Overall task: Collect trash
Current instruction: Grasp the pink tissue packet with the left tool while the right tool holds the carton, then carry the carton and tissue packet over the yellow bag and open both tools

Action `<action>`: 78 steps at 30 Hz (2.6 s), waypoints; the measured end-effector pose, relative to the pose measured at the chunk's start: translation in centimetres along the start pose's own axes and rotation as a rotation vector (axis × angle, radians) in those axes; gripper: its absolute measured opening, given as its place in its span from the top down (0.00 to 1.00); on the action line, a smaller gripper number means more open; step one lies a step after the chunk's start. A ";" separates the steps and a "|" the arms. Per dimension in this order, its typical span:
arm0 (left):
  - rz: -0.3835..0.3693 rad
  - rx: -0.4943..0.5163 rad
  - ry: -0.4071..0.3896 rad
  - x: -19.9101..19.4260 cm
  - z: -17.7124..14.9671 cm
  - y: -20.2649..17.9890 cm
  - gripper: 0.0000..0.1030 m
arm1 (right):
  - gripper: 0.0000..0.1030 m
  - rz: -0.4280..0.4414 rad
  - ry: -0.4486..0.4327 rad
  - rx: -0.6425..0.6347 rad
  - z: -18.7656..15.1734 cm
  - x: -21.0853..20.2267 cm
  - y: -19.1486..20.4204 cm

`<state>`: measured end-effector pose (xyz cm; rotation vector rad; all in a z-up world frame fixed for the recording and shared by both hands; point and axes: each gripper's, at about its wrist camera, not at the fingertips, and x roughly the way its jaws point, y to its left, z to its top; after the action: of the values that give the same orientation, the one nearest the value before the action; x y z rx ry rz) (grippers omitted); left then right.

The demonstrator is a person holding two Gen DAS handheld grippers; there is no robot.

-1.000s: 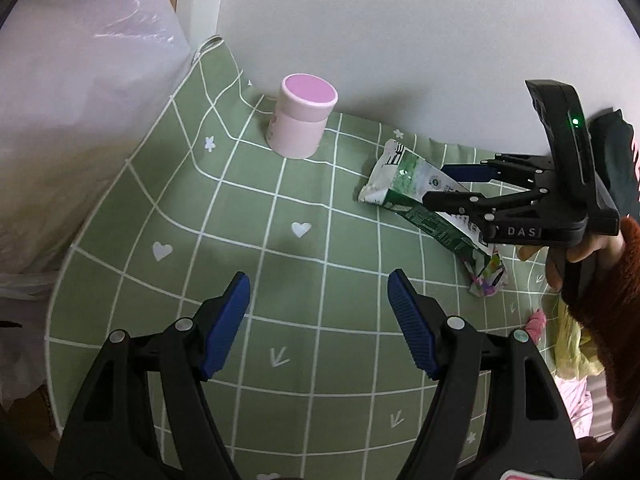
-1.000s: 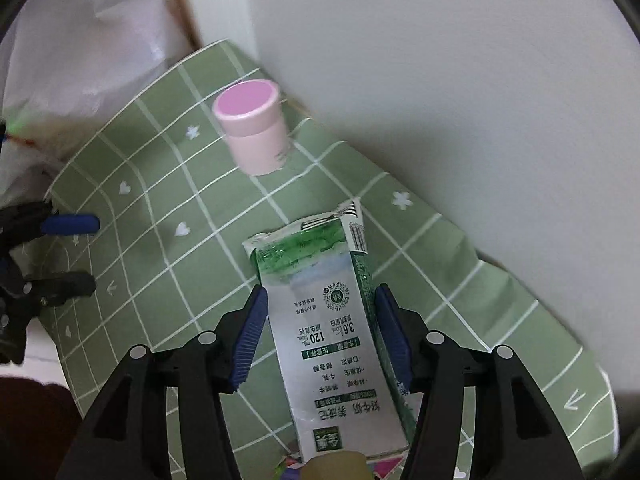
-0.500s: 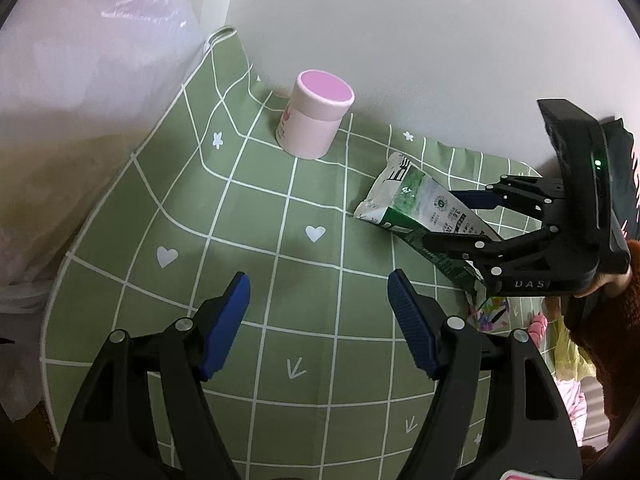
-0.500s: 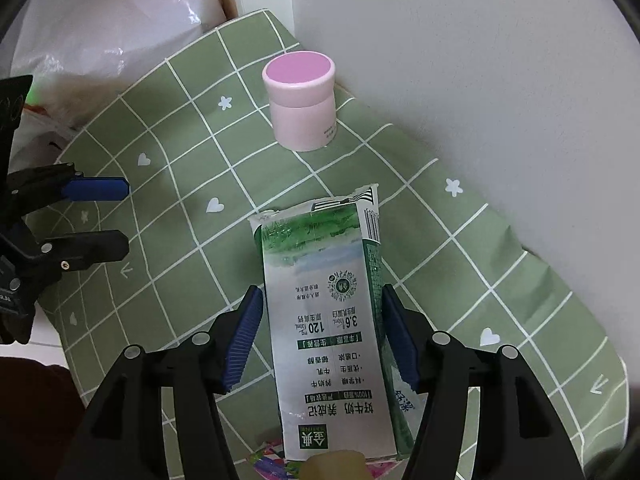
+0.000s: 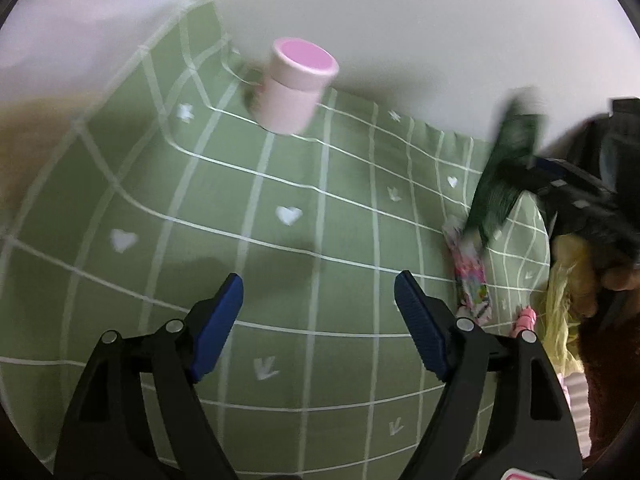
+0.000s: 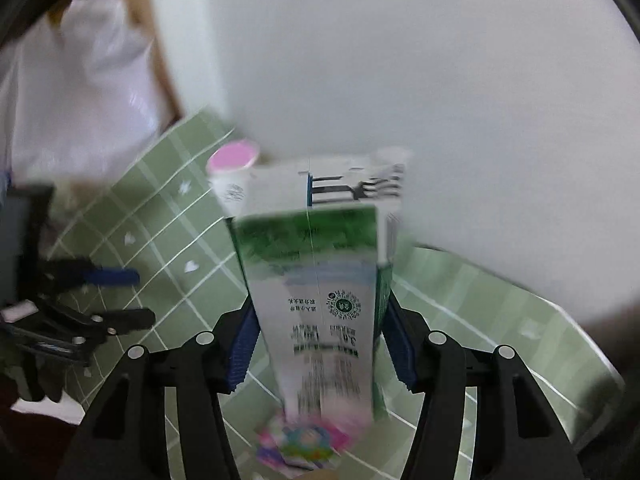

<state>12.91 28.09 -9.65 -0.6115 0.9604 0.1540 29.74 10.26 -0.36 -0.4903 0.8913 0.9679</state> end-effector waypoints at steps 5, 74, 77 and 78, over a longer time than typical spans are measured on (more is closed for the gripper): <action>-0.087 0.072 0.018 1.5 0.6 -3.8 0.28 | 0.49 -0.081 -0.088 0.142 -3.1 -4.8 -4.1; -0.575 0.733 -0.149 -1.9 1.8 -40.9 0.97 | 0.49 -0.576 -0.466 0.656 -26.3 -33.9 -13.6; -0.617 0.760 -0.127 -0.5 0.1 -44.1 0.97 | 0.49 -0.541 -0.447 0.699 -28.4 -33.3 -15.5; -0.630 0.767 -0.118 0.4 -0.6 -45.3 0.97 | 0.49 -0.524 -0.437 0.710 -28.9 -33.0 -16.1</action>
<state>30.12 -9.49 8.79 -0.1620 0.6037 -0.7068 22.52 -34.64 10.30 0.1056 0.6030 0.2193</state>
